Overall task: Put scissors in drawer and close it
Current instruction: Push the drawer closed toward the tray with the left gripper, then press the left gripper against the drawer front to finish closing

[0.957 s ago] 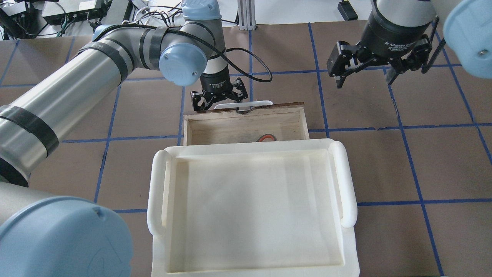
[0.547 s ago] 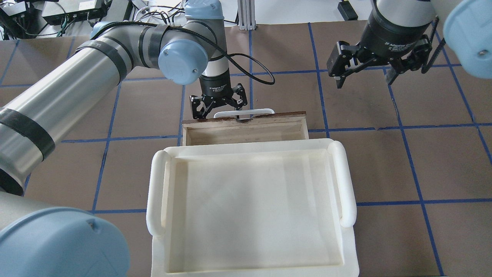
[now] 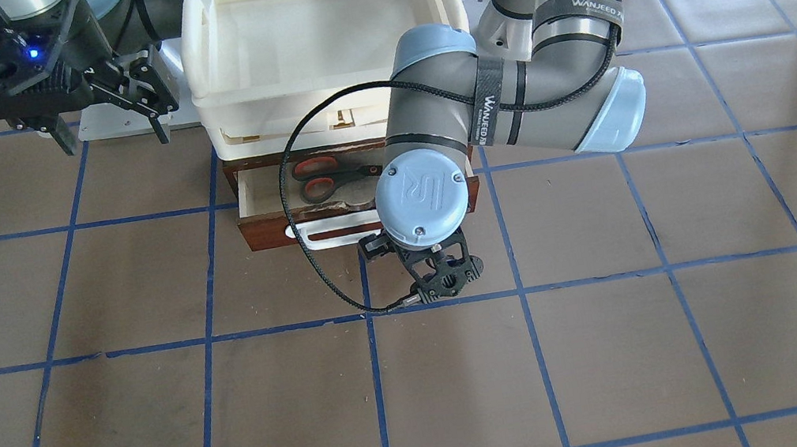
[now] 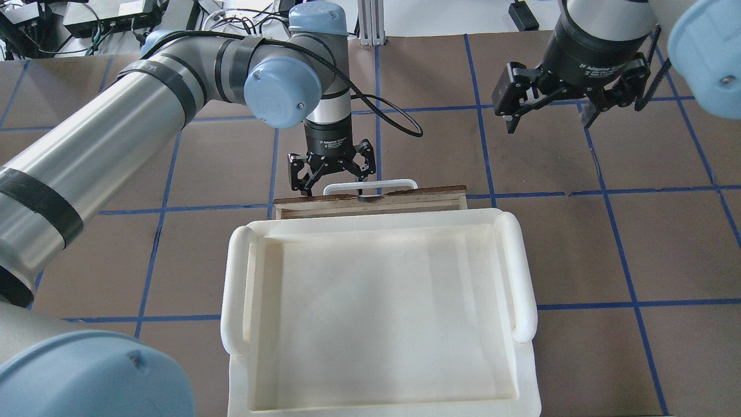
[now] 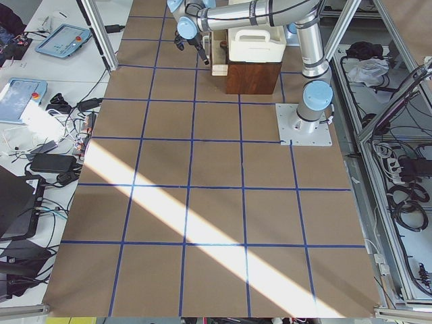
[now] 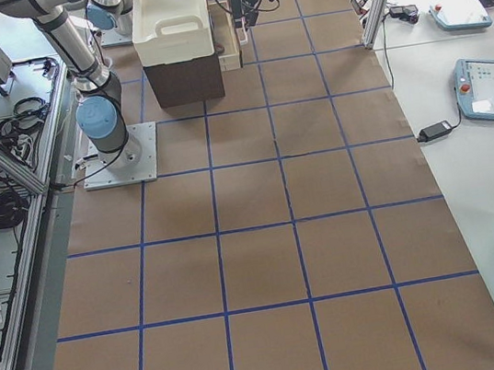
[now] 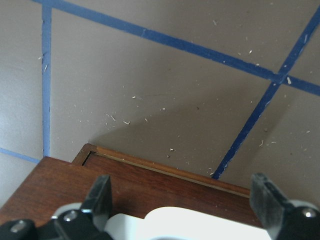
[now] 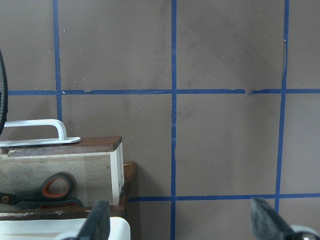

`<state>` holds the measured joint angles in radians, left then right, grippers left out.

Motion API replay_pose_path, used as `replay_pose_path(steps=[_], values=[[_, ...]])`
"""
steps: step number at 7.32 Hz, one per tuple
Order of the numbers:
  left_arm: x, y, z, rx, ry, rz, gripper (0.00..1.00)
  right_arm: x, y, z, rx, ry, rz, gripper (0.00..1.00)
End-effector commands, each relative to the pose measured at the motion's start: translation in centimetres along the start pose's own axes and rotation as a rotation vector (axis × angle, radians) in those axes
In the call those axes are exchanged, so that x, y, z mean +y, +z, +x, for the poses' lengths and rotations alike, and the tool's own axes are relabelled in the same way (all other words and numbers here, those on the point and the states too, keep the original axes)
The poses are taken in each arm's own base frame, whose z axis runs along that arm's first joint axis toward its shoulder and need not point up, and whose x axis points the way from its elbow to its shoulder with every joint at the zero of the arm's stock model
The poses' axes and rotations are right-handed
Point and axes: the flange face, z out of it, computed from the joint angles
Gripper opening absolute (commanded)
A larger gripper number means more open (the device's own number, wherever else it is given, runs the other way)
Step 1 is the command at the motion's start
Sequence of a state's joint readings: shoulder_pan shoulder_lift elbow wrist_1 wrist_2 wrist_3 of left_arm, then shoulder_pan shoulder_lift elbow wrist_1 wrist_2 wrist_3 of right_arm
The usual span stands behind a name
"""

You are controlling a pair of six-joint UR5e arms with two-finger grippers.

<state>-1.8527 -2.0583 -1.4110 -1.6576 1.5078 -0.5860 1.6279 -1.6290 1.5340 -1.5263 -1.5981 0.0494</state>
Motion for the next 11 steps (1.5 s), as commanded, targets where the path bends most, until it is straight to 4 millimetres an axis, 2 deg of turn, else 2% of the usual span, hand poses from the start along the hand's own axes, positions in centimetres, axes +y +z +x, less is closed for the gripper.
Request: replay_pose_path(steps=[1, 3, 8, 11], values=[[1.0, 0.5, 0.3, -0.029, 0.010, -0.033, 1.00, 0.0, 0.0, -0.1, -0.001, 0.000, 0.000, 1.00], [1.8, 1.6, 0.6, -0.074, 0.021, -0.058, 1.00, 0.0, 0.0, -0.1, -0.001, 0.000, 0.000, 1.00], [4.3, 2.2, 1.6, -0.119, 0.052, -0.092, 1.00, 0.0, 0.0, -0.1, -0.001, 0.002, 0.000, 1.00], [4.9, 2.5, 1.6, -0.136, 0.056, -0.114, 1.00, 0.0, 0.1, -0.1, -0.001, 0.002, -0.002, 1.00]])
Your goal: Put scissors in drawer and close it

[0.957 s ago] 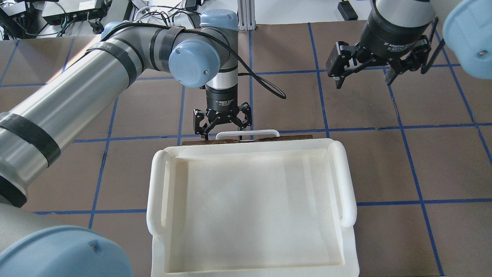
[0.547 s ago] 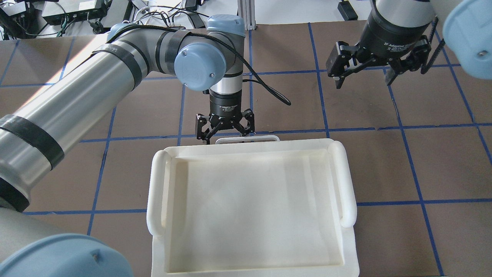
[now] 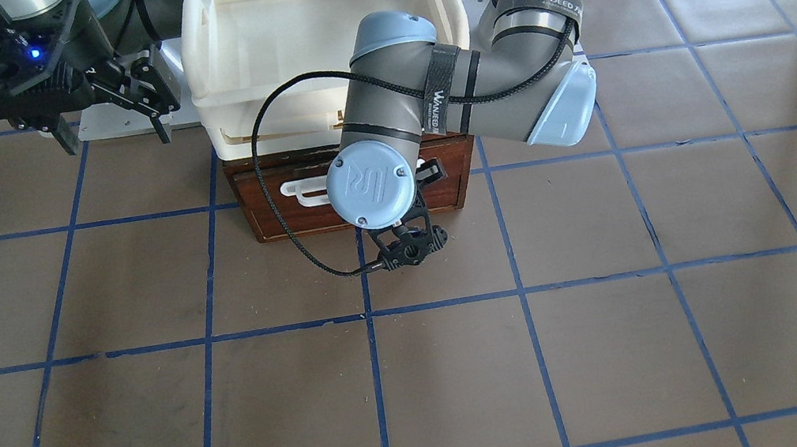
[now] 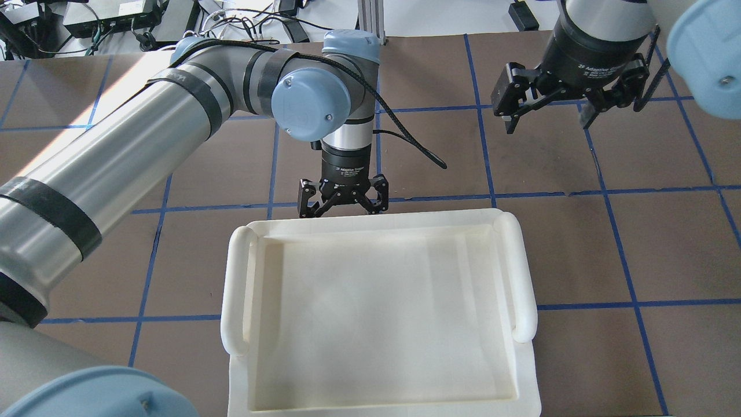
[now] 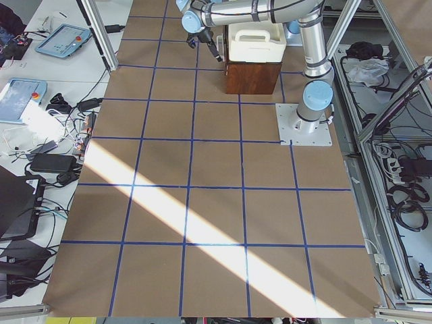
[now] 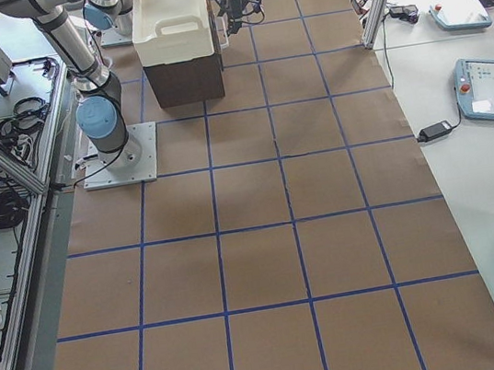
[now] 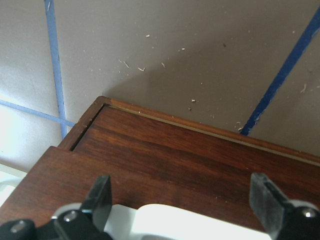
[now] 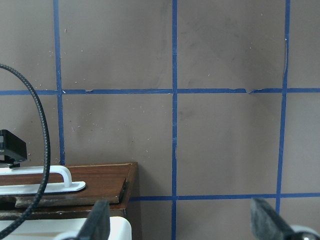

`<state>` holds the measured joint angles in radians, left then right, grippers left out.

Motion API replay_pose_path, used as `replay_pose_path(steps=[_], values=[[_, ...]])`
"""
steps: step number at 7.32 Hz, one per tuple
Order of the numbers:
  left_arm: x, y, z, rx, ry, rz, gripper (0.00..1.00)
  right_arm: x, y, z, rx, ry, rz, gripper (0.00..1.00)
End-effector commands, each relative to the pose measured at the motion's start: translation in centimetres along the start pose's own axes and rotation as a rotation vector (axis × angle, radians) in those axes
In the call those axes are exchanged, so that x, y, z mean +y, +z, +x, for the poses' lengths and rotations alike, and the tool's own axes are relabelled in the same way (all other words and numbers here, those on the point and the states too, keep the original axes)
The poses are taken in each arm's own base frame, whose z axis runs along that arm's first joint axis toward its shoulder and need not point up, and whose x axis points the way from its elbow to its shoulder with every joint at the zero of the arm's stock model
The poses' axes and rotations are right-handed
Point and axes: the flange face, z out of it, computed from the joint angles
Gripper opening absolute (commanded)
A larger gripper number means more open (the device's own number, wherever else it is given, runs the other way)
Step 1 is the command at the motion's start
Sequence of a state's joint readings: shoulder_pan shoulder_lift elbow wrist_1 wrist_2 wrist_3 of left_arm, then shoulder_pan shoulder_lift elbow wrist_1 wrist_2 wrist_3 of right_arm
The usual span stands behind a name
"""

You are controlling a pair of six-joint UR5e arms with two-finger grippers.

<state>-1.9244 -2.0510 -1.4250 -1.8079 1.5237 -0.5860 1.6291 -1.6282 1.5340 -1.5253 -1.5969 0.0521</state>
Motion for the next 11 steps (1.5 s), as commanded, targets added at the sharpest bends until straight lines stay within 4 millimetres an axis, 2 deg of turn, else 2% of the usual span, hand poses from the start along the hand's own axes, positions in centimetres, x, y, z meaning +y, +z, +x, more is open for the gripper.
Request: replay_pose_path(steps=[1, 3, 5, 6, 7, 8, 10, 11], values=[[0.4, 0.2, 0.0, -0.013, 0.002, -0.014, 1.00, 0.0, 0.0, 0.0, 0.000, 0.000, 0.000, 1.00], [1.1, -0.3, -0.3, -0.016, 0.005, -0.013, 1.00, 0.0, 0.0, 0.0, 0.000, 0.000, 0.000, 1.00], [0.2, -2.1, -1.0, 0.032, -0.007, 0.041, 1.00, 0.0, -0.1, 0.0, 0.000, -0.001, 0.002, 1.00], [-0.9, -3.9, -1.3, 0.090, -0.017, 0.111, 1.00, 0.0, -0.1, 0.0, 0.000, 0.000, 0.002, 1.00], [-1.7, -6.7, -2.1, 0.158, -0.011, 0.183, 1.00, 0.0, 0.0, 0.0, 0.000, -0.001, 0.000, 1.00], [-2.6, -9.9, -3.9, 0.214, 0.021, 0.263, 1.00, 0.0, -0.1, 0.0, 0.000, -0.001, 0.002, 1.00], [-4.5, -15.2, -11.3, 0.262, 0.163, 0.402, 1.00, 0.0, 0.0, 0.0, 0.002, 0.000, 0.000, 1.00], [-4.6, -17.0, -14.9, 0.284, 0.139, 0.450, 1.00, 0.0, 0.0, 0.0, 0.002, -0.002, -0.001, 1.00]])
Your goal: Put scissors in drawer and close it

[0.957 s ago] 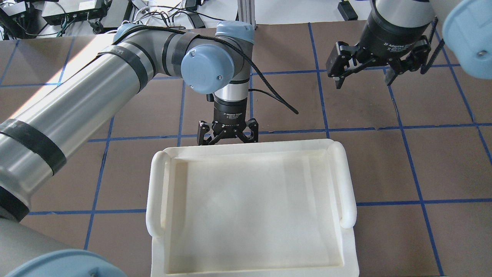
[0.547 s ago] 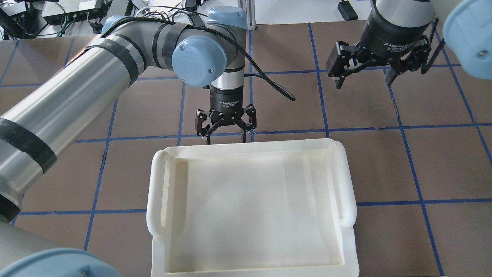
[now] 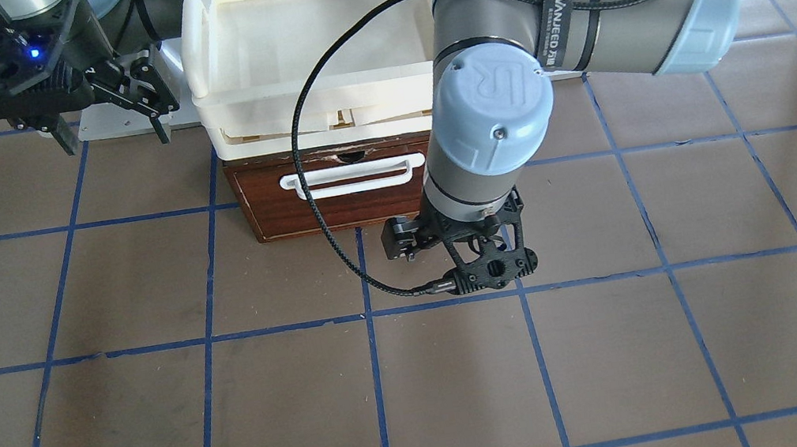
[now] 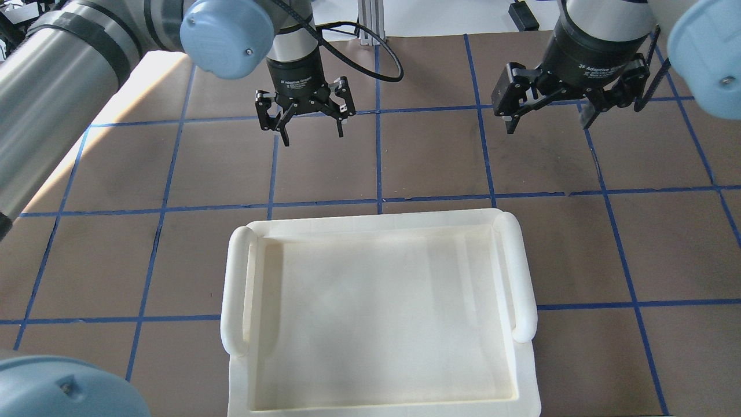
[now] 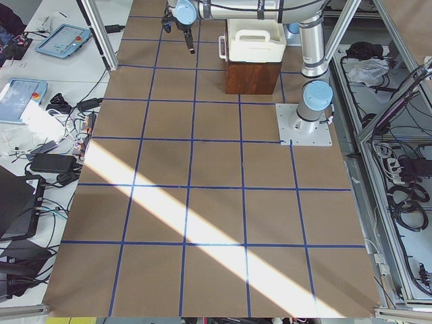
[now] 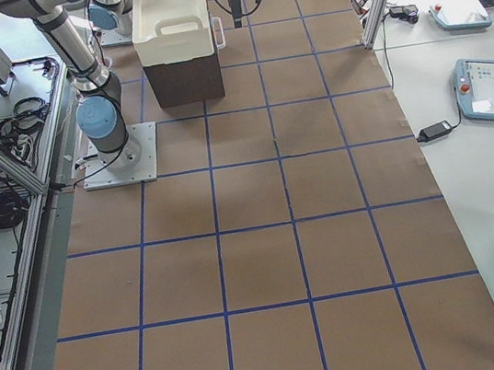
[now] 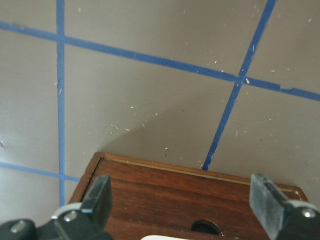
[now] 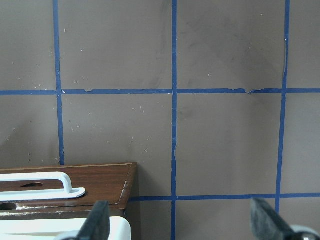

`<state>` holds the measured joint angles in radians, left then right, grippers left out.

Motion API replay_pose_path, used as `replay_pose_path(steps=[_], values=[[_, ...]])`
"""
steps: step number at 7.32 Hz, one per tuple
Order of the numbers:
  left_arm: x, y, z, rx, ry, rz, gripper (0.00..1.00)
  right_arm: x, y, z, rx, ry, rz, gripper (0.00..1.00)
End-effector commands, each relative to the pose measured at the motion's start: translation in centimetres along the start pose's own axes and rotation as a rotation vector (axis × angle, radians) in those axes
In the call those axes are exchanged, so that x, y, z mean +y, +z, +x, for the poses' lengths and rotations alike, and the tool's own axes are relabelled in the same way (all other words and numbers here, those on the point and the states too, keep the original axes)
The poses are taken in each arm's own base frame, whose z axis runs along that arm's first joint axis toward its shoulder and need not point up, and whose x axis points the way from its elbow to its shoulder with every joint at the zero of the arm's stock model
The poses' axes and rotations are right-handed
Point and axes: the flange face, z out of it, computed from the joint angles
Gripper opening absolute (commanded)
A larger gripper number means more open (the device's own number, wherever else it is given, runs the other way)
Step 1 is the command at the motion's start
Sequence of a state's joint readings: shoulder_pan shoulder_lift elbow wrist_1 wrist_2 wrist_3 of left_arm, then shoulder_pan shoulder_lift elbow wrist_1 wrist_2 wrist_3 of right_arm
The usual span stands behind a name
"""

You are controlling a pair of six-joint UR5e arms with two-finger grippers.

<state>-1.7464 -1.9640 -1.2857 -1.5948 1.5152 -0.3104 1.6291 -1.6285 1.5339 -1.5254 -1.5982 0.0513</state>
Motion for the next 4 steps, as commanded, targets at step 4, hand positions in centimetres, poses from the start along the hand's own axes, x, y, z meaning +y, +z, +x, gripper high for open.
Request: replay_pose_path(steps=[4], values=[[1.6, -11.3, -13.1, 0.033, 0.028, 0.203, 1.00, 0.0, 0.1, 0.0, 0.000, -0.001, -0.003, 1.00]])
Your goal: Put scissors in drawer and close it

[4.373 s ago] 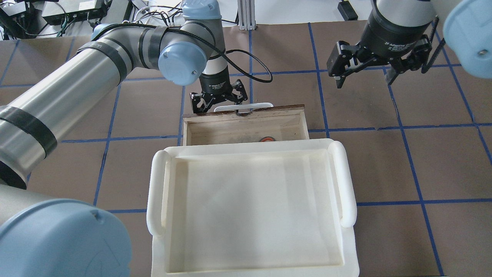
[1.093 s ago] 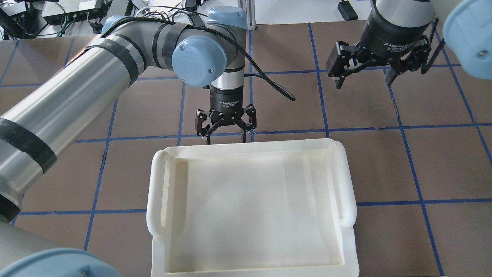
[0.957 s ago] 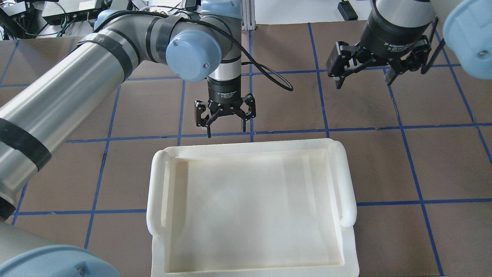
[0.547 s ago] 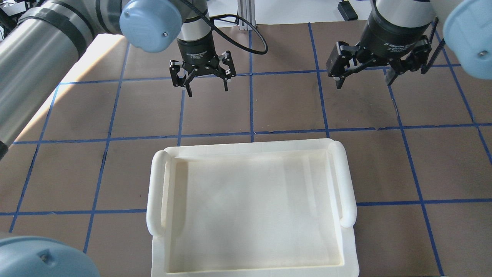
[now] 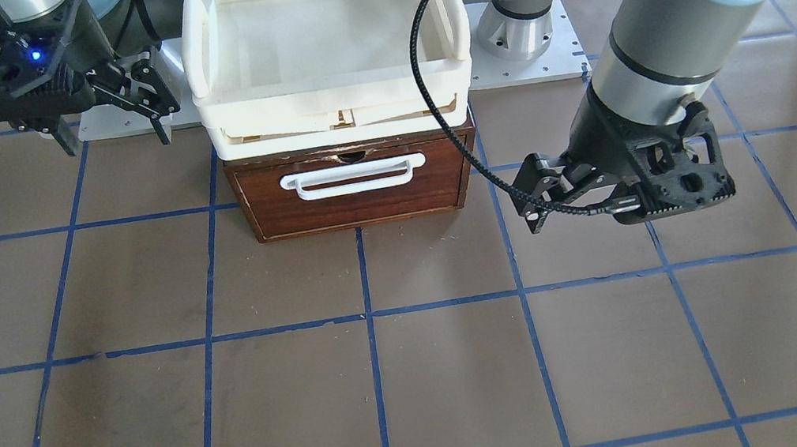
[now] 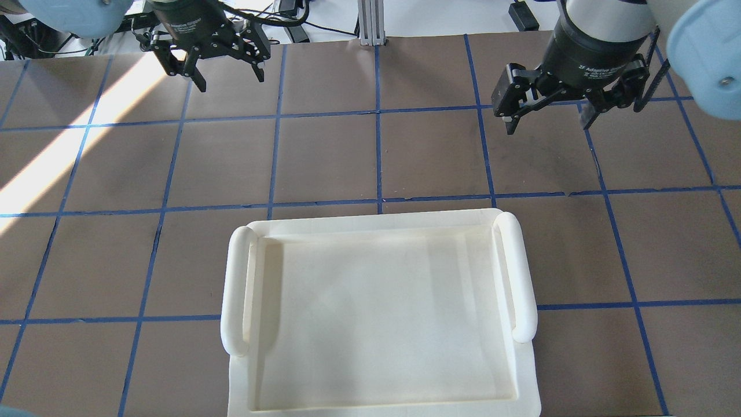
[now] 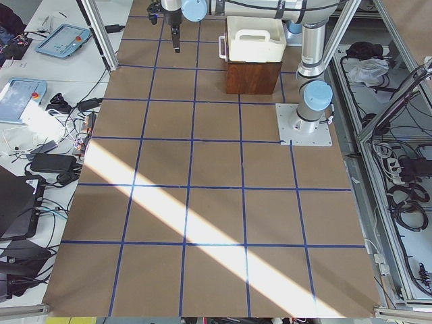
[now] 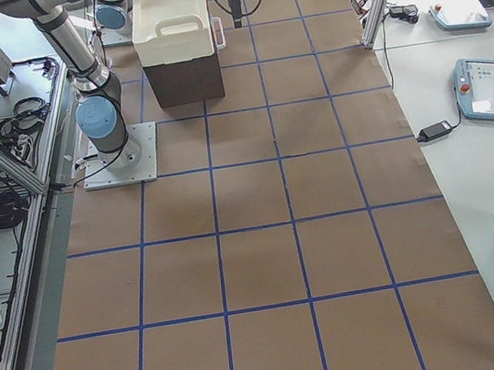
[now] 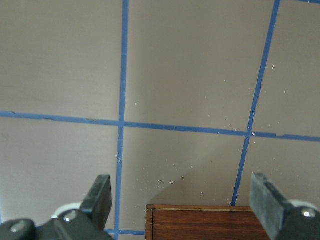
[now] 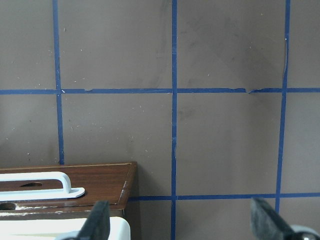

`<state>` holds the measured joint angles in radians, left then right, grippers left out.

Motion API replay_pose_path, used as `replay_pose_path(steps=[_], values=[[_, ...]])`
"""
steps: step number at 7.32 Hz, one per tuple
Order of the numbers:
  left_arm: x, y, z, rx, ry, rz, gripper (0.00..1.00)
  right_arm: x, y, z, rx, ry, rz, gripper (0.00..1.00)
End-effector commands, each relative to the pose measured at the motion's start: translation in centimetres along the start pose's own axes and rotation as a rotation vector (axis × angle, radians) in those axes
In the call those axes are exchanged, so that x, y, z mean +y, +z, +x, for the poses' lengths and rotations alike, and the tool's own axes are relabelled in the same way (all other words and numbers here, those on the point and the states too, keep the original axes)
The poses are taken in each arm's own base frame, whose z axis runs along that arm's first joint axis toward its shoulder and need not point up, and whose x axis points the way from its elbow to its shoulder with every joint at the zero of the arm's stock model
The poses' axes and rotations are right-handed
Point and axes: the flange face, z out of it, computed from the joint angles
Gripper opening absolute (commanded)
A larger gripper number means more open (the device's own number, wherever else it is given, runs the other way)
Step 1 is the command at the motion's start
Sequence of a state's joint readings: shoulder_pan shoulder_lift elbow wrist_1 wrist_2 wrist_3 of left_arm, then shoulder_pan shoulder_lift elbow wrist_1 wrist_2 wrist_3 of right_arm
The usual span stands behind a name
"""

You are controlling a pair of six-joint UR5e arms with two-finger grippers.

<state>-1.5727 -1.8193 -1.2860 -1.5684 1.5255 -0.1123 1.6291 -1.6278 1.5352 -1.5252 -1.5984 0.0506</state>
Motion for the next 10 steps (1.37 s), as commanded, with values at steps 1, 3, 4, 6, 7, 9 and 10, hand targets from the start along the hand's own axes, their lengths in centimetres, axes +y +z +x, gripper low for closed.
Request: replay_pose_path(steps=[1, 3, 4, 6, 7, 9, 10], values=[[2.9, -2.8, -2.8, -0.003, -0.011, 0.030, 1.00, 0.1, 0.0, 0.0, 0.000, 0.000, 0.001, 1.00], [5.8, -2.4, -4.8, -0.006, -0.031, 0.015, 1.00, 0.1, 0.0, 0.0, 0.000, 0.000, 0.001, 1.00], [6.7, -2.2, -5.8, -0.010, -0.036, 0.009, 1.00, 0.1, 0.0, 0.0, 0.000, 0.000, 0.001, 1.00], [7.5, -2.9, -6.4, -0.033, -0.032, 0.016, 1.00, 0.0, 0.0, 0.0, 0.000, 0.000, -0.001, 1.00], [7.6, -3.0, -6.6, -0.033, -0.038, 0.018, 1.00, 0.1, 0.0, 0.0, 0.000, 0.000, 0.001, 1.00], [7.9, -2.4, -6.6, -0.034, -0.037, 0.004, 1.00, 0.0, 0.0, 0.0, 0.000, 0.000, -0.001, 1.00], [8.2, -2.4, -6.6, -0.034, -0.037, 0.002, 1.00, 0.1, 0.0, 0.0, 0.000, 0.000, 0.001, 1.00]])
